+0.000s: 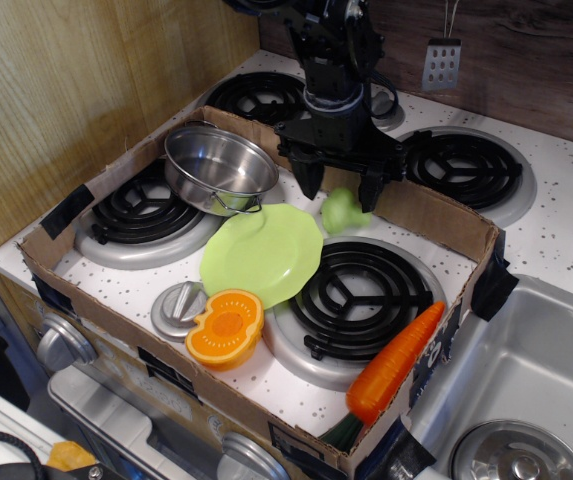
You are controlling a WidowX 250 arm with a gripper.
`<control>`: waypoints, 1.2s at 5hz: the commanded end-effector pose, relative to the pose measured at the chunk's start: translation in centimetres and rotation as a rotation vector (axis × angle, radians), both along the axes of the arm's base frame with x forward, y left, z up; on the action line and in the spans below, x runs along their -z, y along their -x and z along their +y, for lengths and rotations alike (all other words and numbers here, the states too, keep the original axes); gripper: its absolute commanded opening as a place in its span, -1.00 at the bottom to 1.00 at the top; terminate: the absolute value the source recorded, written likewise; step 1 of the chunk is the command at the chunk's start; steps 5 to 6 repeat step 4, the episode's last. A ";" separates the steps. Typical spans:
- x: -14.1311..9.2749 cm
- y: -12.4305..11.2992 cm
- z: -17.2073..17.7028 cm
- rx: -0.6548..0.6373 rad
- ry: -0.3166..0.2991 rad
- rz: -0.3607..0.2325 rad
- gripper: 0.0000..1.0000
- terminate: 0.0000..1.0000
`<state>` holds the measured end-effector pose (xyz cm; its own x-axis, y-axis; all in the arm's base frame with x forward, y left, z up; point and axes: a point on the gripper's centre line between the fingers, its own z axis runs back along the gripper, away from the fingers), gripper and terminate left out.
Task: Take broccoli out of pan
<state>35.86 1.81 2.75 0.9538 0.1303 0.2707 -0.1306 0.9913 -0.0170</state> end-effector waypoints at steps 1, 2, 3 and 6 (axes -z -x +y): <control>-5.5 -0.3 0.2 -0.017 -0.093 -0.006 1.00 -1.00; -9.5 0.0 0.8 -0.043 -0.163 0.000 1.00 -1.00; -11.3 0.6 1.3 -0.031 -0.176 -0.005 1.00 -1.00; -11.5 1.1 1.6 0.000 -0.131 -0.007 1.00 1.00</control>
